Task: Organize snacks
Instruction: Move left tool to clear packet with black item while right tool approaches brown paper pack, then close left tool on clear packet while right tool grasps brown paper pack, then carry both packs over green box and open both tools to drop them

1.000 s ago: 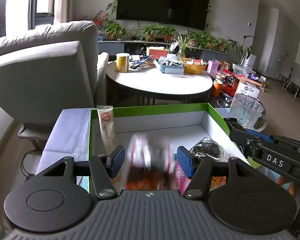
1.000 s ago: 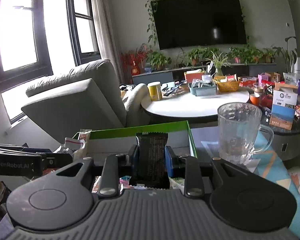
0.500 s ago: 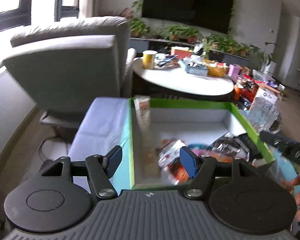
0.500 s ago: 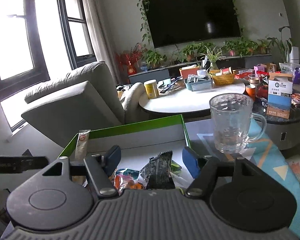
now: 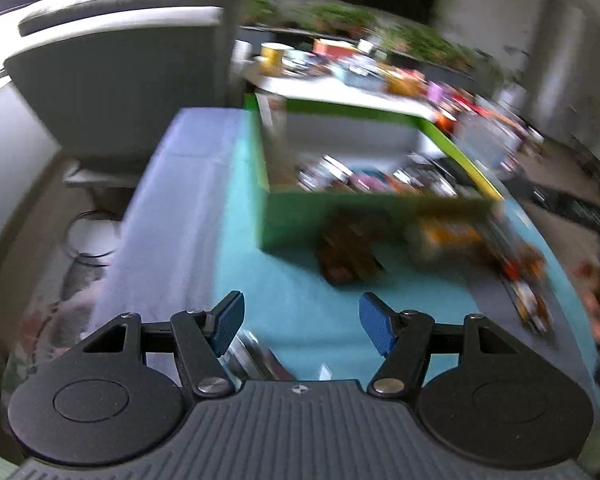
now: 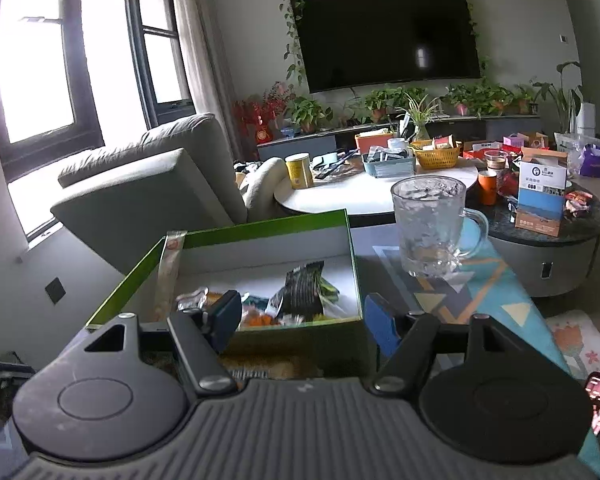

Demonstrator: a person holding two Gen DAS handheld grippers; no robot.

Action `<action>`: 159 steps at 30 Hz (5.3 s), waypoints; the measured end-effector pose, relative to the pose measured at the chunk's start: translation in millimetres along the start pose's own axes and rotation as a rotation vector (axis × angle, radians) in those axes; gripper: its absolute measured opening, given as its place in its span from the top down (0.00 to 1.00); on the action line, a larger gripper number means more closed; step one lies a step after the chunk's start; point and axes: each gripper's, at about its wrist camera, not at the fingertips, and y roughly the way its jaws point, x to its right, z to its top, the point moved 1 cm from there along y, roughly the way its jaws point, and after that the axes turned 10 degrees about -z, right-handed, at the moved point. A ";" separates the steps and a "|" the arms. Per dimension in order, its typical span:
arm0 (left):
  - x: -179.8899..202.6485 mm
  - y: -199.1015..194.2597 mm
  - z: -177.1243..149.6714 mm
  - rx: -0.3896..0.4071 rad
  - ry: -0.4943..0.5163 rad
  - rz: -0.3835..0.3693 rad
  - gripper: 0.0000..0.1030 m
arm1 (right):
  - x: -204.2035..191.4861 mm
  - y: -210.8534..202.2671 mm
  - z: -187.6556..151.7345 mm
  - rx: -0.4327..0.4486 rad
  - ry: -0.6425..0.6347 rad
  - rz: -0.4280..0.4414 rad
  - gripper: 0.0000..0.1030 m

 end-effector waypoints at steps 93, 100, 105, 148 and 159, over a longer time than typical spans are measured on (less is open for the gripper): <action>34.0 47.4 -2.9 -0.003 0.134 -0.075 0.72 | 29.2 -29.7 -65.6 -0.171 -0.042 -0.021 0.44; 46.1 20.4 22.0 0.104 0.162 -0.100 0.72 | 18.8 -36.4 -34.7 -0.072 -0.008 0.053 0.44; 51.4 19.0 48.0 0.161 0.194 -0.085 0.72 | 5.7 -28.5 -10.0 -0.007 -0.007 0.104 0.44; -12.5 41.6 93.3 0.158 0.068 0.106 0.54 | -31.5 42.2 27.7 0.006 -0.019 0.106 0.22; -46.1 18.0 41.2 0.080 -0.063 0.176 0.53 | 8.6 13.3 7.4 -0.006 0.017 -0.002 0.22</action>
